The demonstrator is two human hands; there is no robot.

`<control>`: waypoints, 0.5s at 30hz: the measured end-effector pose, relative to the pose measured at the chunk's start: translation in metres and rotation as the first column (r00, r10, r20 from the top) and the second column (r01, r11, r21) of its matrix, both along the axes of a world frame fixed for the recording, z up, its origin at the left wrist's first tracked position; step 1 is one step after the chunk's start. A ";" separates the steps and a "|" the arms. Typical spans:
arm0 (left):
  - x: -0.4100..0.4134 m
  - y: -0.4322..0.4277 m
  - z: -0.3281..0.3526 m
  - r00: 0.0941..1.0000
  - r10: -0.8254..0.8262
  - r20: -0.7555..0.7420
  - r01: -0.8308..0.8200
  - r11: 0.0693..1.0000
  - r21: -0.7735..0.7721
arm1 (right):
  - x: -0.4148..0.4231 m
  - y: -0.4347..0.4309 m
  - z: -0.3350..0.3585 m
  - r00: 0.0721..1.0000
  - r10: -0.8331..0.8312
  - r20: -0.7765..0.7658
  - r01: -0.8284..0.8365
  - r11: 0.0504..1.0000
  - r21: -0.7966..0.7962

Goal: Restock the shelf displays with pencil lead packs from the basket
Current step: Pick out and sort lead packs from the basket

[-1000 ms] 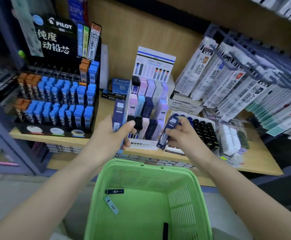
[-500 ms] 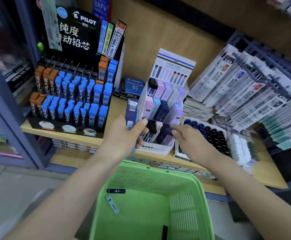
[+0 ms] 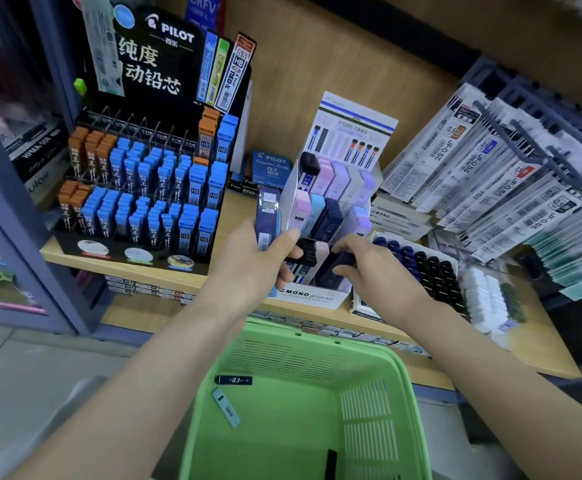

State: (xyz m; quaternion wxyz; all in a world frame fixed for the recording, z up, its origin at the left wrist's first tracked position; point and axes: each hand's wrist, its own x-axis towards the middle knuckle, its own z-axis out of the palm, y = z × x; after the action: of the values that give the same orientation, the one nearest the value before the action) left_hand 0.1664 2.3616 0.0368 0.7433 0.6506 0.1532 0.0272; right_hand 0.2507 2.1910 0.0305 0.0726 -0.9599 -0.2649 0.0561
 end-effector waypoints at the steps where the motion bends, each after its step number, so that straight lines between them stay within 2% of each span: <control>1: 0.000 0.000 0.000 1.000 -0.004 -0.002 0.004 1.000 0.004 | 0.000 0.000 0.000 1.000 0.001 0.031 0.000 0.999 -0.033; 3: 0.002 -0.001 0.000 1.000 -0.008 -0.003 0.008 1.000 0.003 | 0.001 0.000 0.001 0.994 0.031 0.109 -0.021 0.995 -0.094; 7: 0.003 -0.002 0.001 1.000 -0.013 -0.001 0.013 1.000 0.008 | 0.008 -0.001 -0.005 0.977 0.115 0.180 -0.096 0.990 -0.107; 11: 0.004 -0.002 0.001 1.000 -0.011 0.003 0.011 1.000 0.011 | 0.007 -0.003 -0.008 0.984 0.052 0.169 -0.054 0.998 0.010; 15: 0.004 -0.003 0.001 1.000 -0.011 -0.001 0.011 1.000 0.026 | 0.013 -0.006 -0.013 0.962 0.040 0.270 -0.061 0.996 0.070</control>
State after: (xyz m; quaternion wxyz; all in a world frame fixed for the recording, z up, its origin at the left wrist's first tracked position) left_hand 0.1708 2.3586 0.0377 0.7348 0.6611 0.1497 0.0248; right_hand 0.2637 2.1853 0.0170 0.0716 -0.9481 -0.2984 -0.0831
